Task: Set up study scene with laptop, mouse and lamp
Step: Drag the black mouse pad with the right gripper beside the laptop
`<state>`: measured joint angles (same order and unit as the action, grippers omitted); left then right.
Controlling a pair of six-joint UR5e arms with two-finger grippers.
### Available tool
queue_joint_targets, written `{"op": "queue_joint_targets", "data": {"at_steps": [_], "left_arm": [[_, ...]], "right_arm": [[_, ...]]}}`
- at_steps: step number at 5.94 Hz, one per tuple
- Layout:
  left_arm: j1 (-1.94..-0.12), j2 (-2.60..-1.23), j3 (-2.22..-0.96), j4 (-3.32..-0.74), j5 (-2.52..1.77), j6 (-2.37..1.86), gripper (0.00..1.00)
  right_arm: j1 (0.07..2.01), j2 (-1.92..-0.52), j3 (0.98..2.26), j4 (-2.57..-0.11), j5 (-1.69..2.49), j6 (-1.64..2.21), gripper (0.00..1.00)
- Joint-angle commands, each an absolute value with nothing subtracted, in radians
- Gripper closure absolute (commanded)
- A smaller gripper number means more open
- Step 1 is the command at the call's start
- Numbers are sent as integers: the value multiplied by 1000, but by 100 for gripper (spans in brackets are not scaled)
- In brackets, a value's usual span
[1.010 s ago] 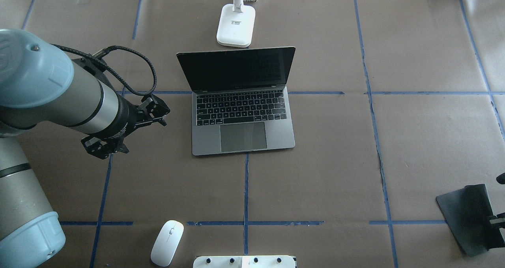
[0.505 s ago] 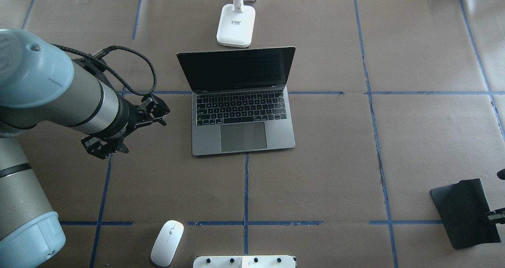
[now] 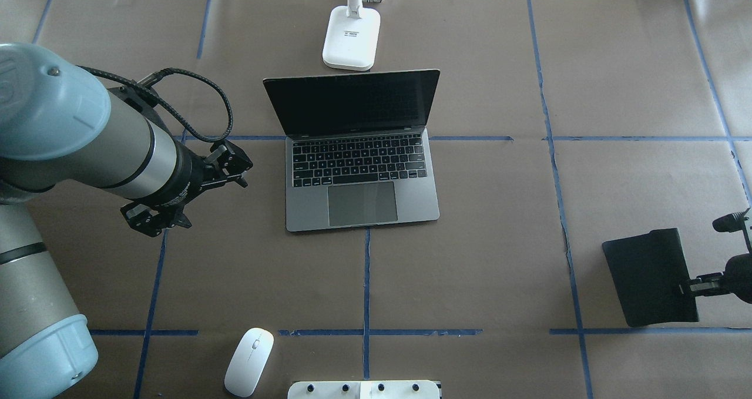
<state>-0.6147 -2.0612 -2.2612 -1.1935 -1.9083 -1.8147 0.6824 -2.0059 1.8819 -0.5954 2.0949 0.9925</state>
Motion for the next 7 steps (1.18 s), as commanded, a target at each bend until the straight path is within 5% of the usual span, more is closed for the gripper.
{"op": "queue_joint_targets", "data": {"at_steps": [1, 4, 7], "left_arm": [[-615, -2062, -2261, -1195, -1908, -1813, 0], [-617, -2063, -2260, -1195, -1887, -1813, 0], [-618, -2065, -2260, -1195, -1887, -1813, 0]], "right_arm": [[690, -1872, 1878, -627, 2097, 992, 100], [689, -1466, 1820, -1025, 2086, 993, 100], [690, -1226, 1659, -1084, 2086, 994, 100]]}}
